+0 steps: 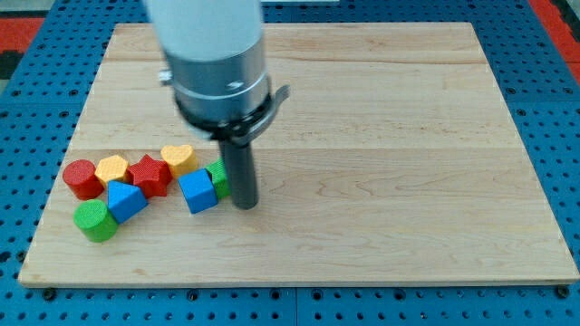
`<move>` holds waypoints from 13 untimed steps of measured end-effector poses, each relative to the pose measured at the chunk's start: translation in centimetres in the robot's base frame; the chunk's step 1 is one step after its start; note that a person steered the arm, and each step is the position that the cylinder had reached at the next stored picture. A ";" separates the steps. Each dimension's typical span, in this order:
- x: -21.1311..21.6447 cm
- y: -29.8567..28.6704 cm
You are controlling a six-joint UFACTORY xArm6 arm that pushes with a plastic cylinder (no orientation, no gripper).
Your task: Push the green blocks blue blocks red circle into the group of blocks
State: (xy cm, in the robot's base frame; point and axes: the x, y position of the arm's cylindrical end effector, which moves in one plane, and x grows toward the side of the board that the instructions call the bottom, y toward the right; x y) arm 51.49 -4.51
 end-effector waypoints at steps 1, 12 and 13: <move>-1.1 1.1; 6.8 -18.8; 4.4 -19.5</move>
State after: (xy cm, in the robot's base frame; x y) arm 55.84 -24.01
